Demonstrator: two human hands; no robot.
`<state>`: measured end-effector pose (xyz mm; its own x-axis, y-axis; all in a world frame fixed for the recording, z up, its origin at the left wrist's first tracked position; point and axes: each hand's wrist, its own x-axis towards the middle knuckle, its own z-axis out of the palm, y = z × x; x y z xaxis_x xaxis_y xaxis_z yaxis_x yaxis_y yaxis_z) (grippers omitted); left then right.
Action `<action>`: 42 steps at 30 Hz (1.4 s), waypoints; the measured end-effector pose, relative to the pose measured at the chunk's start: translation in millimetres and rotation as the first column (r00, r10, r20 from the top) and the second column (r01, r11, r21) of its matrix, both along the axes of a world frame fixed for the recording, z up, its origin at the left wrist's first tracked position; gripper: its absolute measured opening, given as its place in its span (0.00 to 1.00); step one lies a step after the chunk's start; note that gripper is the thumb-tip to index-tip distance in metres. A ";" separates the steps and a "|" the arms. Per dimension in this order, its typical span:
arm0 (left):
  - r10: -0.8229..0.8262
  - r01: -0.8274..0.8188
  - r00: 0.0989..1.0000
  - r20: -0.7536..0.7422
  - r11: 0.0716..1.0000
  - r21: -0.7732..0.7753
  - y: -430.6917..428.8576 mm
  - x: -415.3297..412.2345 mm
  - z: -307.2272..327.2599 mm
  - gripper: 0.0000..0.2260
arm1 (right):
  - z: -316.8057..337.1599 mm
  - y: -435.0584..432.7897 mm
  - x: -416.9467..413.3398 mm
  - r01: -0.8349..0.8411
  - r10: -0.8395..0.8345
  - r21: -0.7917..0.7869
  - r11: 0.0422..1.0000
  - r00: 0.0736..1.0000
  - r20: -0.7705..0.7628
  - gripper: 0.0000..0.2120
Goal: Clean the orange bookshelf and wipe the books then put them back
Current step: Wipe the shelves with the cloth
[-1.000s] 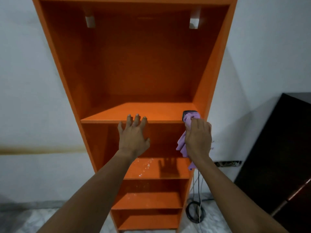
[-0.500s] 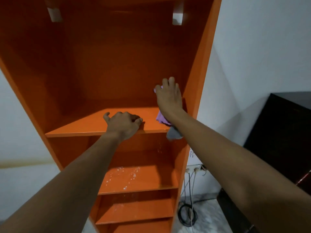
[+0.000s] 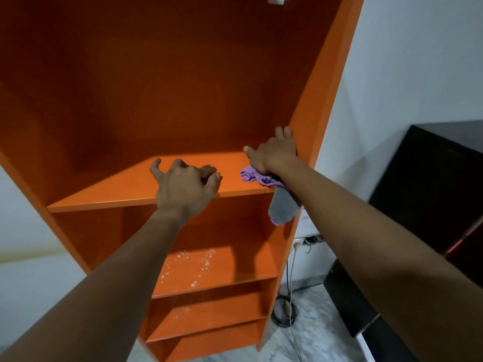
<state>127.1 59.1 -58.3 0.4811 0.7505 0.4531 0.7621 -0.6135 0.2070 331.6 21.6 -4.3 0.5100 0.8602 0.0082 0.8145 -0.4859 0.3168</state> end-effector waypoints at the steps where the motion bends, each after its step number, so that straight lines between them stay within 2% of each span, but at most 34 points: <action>1: -0.010 0.010 1.000 -0.009 1.000 -0.011 -0.6 -0.2 0.3 0.17 | -3.5 -9.8 -7.0 0.009 -0.009 0.024 1.000 1.000 0.004 0.39; 5: -0.081 0.077 0.996 -0.040 0.994 -0.083 -4.1 -11.3 6.9 0.19 | -10.0 -54.3 -36.8 0.001 -0.006 0.142 0.990 0.999 0.039 0.23; 8: -0.136 0.120 0.987 -0.083 0.978 -0.171 -6.0 -21.0 11.3 0.21 | -27.3 -78.5 -50.9 0.089 -0.073 0.397 0.913 0.996 -0.054 0.11; 11: -0.143 0.123 0.987 -0.073 0.966 -0.225 -6.2 -37.8 12.9 0.22 | -45.0 -91.5 -58.9 0.208 -0.088 0.583 0.785 0.970 -0.227 0.15; 13: -0.150 0.141 0.989 -0.015 0.956 -0.258 -6.2 -48.6 8.6 0.21 | -45.5 -97.6 -69.5 0.241 -0.014 0.679 0.693 0.947 -0.321 0.13; 15: -0.167 0.178 0.984 0.063 0.940 -0.292 -6.6 -57.7 2.1 0.19 | -39.7 -97.1 -90.1 0.155 0.157 0.701 0.696 0.920 -0.359 0.07; 17: -0.190 0.210 0.977 0.097 0.937 -0.279 -6.5 -66.1 -5.0 0.18 | -37.0 -91.7 -116.5 -0.006 0.334 0.691 0.723 0.879 -0.341 0.09; 19: -0.213 0.230 0.973 0.093 0.942 -0.245 -6.8 -76.5 -8.7 0.18 | -37.2 -84.3 -129.8 -0.046 0.456 0.756 0.653 0.821 -0.344 0.10; 22: -0.234 0.237 0.972 0.040 0.958 -0.159 -7.7 -96.2 -11.3 0.21 | -43.2 -75.1 -120.8 0.030 0.428 0.845 0.533 0.852 -0.300 0.13; 24: -0.235 0.236 0.972 0.019 0.966 -0.108 -11.0 -108.8 -15.4 0.23 | -55.0 -73.4 -115.2 0.123 0.283 0.827 0.548 0.903 -0.322 0.13; 26: -0.222 0.221 0.975 -0.003 0.971 -0.093 -16.0 -115.1 -22.6 0.24 | -74.8 -68.7 -130.5 0.161 0.235 0.827 0.538 0.914 -0.331 0.12; 29: -0.183 0.183 0.983 0.011 0.980 -0.074 -27.3 -118.0 -34.7 0.29 | -105.5 -54.3 -164.5 -0.049 0.385 0.835 0.548 0.901 -0.200 0.22; 32: -0.091 0.089 0.994 -0.056 0.996 -0.025 -35.2 -126.0 -43.4 0.35 | -113.8 -47.4 -175.6 -0.184 0.548 0.800 0.570 0.811 -0.204 0.32; 33: -0.047 0.047 0.996 -0.072 0.999 -0.007 -38.0 -128.7 -45.3 0.37 | -110.3 -49.5 -172.8 -0.220 0.604 0.791 0.571 0.765 -0.223 0.32; 36: 0.060 -0.061 0.996 -0.063 0.998 -0.011 -46.5 -133.8 -52.6 0.38 | -117.4 -64.7 -162.7 -0.449 0.776 0.748 0.490 0.615 -0.139 0.23; 38: 0.114 -0.117 0.991 -0.070 0.993 -0.034 -55.0 -132.3 -60.8 0.38 | -143.4 -78.2 -155.1 -0.528 0.813 0.718 0.453 0.576 -0.090 0.23; 41: 0.154 -0.166 0.983 -0.096 0.978 -0.127 -70.7 -126.6 -77.6 0.38 | -174.3 -94.1 -138.0 -0.331 0.709 0.783 0.526 0.680 -0.188 0.23; 42: 0.161 -0.173 0.983 -0.090 0.973 -0.151 -77.5 -123.4 -84.6 0.39 | -178.2 -97.0 -132.4 -0.264 0.679 0.812 0.520 0.705 -0.205 0.23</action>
<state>3.7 -18.4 -142.9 0.3712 0.8823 0.2892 0.8685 -0.4402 0.2281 199.1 -75.5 -182.5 0.1376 0.7890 0.5988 0.9112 0.1362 -0.3888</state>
